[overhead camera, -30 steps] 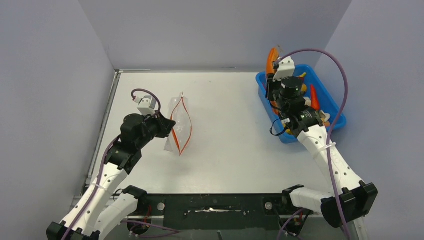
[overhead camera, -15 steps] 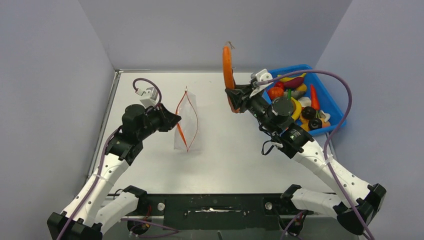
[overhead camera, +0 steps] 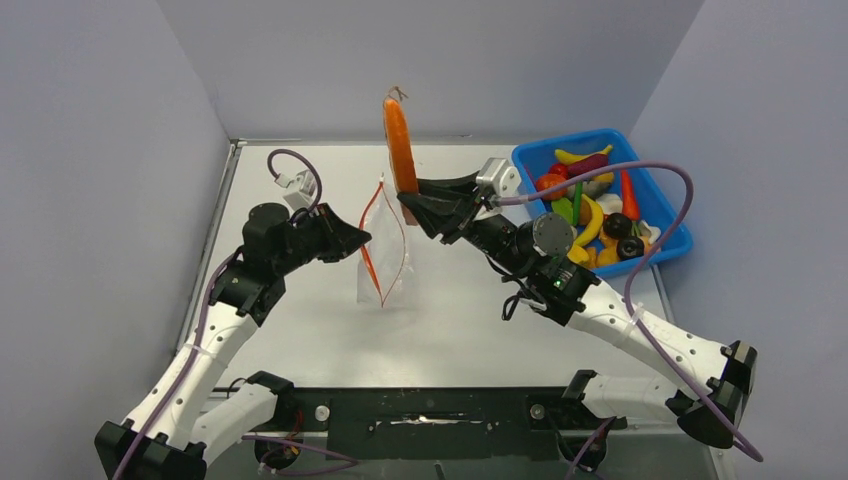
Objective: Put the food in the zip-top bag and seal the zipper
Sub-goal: Place the fake food in the zipper food storage bag.
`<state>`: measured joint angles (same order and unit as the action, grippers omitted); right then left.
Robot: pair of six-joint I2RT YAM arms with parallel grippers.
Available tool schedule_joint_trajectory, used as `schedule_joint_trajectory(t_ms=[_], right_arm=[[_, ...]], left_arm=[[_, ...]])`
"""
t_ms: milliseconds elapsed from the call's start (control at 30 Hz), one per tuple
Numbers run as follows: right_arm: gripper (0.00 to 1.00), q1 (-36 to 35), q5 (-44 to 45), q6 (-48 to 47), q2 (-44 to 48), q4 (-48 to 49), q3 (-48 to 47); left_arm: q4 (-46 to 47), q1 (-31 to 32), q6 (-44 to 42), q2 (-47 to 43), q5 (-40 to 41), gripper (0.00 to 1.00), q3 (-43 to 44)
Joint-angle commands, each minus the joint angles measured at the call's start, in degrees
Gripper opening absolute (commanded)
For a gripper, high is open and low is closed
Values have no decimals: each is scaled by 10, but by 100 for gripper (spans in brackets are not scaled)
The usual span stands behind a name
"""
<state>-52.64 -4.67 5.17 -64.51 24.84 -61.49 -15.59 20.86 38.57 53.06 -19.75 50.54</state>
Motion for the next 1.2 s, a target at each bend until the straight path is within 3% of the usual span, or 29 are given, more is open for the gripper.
schedule_joint_trajectory(t_ms=[0,567,933,1167], right_arm=[[9,-15,-58,3,-2,118,-26],[10,-42,-37,15,-38,156,30],[13,-46,-13,-11,-26,174,120],[21,-50,24,-64,-36,165,165]], left_arm=[[33,-7,30,-3,-39,0,23],[128,-34,120,-7,-115,0,-1],[179,-68,185,-29,-143,0,-24],[270,-97,270,-32,-181,0,-67]])
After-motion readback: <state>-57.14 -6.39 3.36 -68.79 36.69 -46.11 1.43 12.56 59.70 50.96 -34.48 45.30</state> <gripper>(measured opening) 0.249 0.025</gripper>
